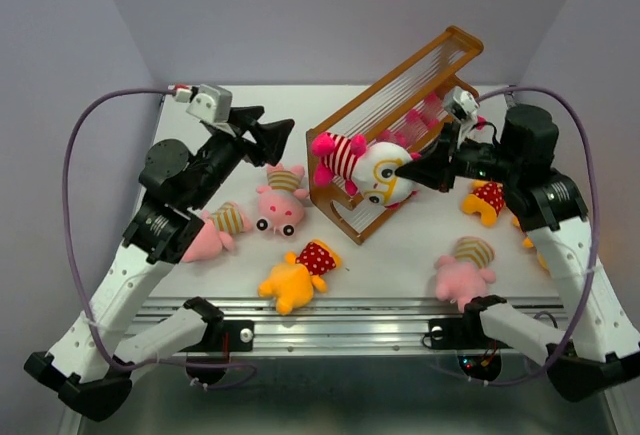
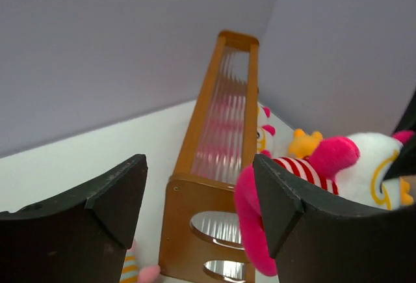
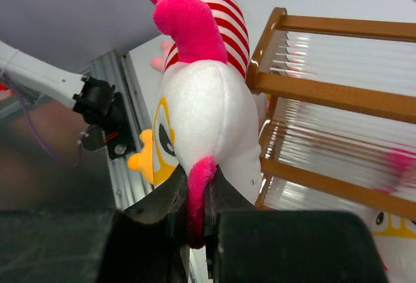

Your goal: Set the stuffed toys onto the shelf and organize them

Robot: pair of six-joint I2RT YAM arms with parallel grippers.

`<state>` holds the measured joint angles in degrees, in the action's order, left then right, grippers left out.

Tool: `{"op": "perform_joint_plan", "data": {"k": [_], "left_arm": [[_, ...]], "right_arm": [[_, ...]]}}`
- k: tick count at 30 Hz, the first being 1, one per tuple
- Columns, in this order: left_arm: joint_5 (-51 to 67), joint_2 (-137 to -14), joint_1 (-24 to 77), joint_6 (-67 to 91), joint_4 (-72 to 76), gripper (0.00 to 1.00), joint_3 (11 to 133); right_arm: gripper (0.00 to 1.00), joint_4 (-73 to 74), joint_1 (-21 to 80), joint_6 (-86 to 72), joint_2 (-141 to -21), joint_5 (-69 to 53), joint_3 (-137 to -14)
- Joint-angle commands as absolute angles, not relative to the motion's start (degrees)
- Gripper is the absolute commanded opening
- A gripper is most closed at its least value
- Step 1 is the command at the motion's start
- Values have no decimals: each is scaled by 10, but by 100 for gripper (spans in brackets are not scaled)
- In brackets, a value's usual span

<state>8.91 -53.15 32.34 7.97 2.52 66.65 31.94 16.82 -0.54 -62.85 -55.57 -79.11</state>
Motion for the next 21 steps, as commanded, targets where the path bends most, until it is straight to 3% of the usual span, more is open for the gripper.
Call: {"op": "perform_joint_plan", "data": {"k": [1, 6, 12, 15, 21], "left_arm": [[-19, -468, 318, 84, 68, 78, 660], [-81, -437, 318, 69, 26, 84, 649], [-161, -415, 318, 71, 1, 89, 630], [-174, -409, 317, 72, 1, 89, 621], [-171, -393, 318, 88, -28, 90, 605]], "right_arm": [[0, 287, 159, -8, -529, -446, -731], [0, 295, 159, -7, -420, -216, -680], [1, 357, 159, -19, -381, 30, -657], [1, 402, 147, -59, -385, 69, -654], [1, 475, 128, -117, -402, 7, -630]]}}
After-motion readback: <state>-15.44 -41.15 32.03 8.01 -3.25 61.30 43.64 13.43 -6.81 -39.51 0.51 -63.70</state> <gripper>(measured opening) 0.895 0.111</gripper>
